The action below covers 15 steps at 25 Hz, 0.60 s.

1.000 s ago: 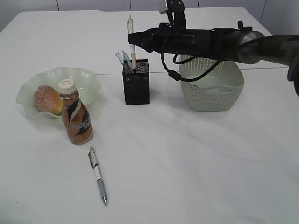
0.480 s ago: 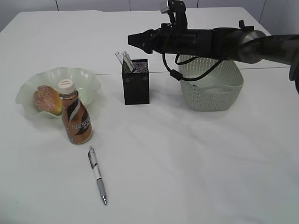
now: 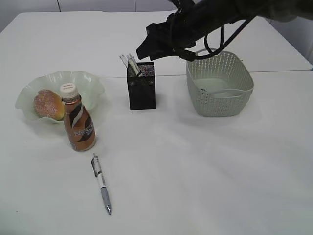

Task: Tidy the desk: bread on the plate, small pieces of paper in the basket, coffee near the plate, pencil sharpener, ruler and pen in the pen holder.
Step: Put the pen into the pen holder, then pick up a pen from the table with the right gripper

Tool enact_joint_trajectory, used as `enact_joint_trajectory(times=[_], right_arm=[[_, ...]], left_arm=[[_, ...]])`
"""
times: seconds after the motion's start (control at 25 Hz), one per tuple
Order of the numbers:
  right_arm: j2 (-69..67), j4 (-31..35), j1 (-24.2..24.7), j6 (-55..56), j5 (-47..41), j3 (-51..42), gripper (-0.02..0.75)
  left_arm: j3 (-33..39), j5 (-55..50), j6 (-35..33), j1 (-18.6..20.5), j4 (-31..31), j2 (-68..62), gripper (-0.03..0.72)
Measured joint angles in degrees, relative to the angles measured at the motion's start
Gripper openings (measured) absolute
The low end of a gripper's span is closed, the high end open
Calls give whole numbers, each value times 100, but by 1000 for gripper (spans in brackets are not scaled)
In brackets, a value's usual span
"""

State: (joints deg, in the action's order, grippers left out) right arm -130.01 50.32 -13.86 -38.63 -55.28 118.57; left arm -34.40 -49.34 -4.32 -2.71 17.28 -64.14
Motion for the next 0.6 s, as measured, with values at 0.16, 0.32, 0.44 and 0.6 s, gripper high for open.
enact_joint_trajectory(times=[0.16,0.32,0.44,0.6], right_arm=[[444,-1001,-412,1026,-788,0,319],[815,-1759,-788,1634,-1239,0,316],[1005,-1935,-1016,1923,-1462,0,314],[1057,-1983,-1265,2456,-1534,13,313]], left_arm=[[0,85,0,0,0,0,433],[0,123,0,0,0,0,433],[0,136,0,0,10,0,433],[0,160,0,0,10,0,433]])
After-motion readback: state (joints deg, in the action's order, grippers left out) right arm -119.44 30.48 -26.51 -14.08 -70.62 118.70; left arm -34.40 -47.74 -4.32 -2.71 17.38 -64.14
